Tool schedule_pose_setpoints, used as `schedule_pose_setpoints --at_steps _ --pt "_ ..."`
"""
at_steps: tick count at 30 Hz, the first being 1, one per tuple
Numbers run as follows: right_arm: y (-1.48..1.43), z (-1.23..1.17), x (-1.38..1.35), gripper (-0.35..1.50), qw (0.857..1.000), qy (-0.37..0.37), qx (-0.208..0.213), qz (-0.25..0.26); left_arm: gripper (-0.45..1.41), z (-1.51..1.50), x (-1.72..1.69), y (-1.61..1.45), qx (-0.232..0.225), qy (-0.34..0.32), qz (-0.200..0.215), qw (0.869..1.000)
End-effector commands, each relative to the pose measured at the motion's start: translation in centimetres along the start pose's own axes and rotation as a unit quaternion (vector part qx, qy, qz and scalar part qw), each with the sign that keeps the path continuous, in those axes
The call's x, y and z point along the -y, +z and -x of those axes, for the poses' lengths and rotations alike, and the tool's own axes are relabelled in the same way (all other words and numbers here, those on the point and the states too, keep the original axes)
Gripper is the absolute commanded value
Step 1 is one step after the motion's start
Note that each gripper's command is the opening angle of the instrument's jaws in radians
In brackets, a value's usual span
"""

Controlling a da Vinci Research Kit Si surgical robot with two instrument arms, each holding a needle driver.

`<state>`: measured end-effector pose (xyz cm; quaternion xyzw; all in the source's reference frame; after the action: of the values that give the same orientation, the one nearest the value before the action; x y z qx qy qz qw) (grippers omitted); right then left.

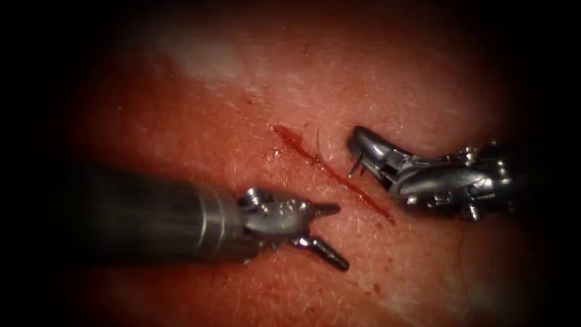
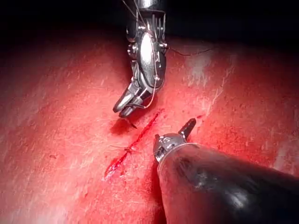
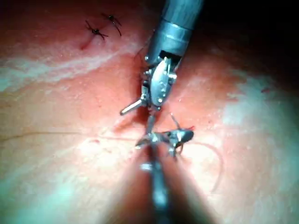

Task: Wound Closure
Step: With the right tool, throw the needle into the skin above the wound.

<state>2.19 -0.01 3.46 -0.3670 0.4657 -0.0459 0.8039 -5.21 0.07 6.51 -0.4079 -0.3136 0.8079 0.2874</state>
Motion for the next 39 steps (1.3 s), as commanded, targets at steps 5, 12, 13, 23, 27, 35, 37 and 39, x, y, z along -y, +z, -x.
schedule_pose_setpoints --at_steps 5,12,13,23,27,35,37,39 --pt "-0.09 -0.27 0.27 -0.35 0.997 -0.081 0.001 0.016 0.54 0.12 0.08 -0.10 0.004 -0.010 0.011 1.000" --pt "-0.12 -0.34 0.41 -0.35 0.994 -0.106 0.000 0.016 0.54 0.16 0.17 -0.18 0.006 -0.014 0.017 1.000" --pt "-0.13 -0.35 0.46 -0.35 0.993 -0.116 -0.001 0.019 0.54 0.16 0.16 -0.19 0.006 -0.014 0.017 1.000" --pt "-0.26 -0.52 0.75 -0.35 0.973 -0.229 -0.010 0.018 0.49 0.27 0.17 -0.22 0.018 -0.022 0.018 0.999" --pt "-0.26 -0.51 0.78 -0.35 0.967 -0.254 -0.005 0.016 0.49 0.33 0.18 -0.15 0.023 -0.024 0.023 0.999" --pt "-0.19 -0.40 0.95 -0.35 0.959 -0.282 0.005 -0.013 0.47 0.36 0.17 -0.12 0.030 -0.024 0.027 0.999" --pt "-0.17 -0.36 0.99 -0.35 0.958 -0.285 0.008 -0.017 0.47 0.37 0.17 -0.12 0.031 -0.023 0.027 0.999" --pt "-0.16 -0.31 1.04 -0.35 0.960 -0.279 0.010 -0.020 0.46 0.37 0.17 -0.10 0.031 -0.023 0.027 0.999"
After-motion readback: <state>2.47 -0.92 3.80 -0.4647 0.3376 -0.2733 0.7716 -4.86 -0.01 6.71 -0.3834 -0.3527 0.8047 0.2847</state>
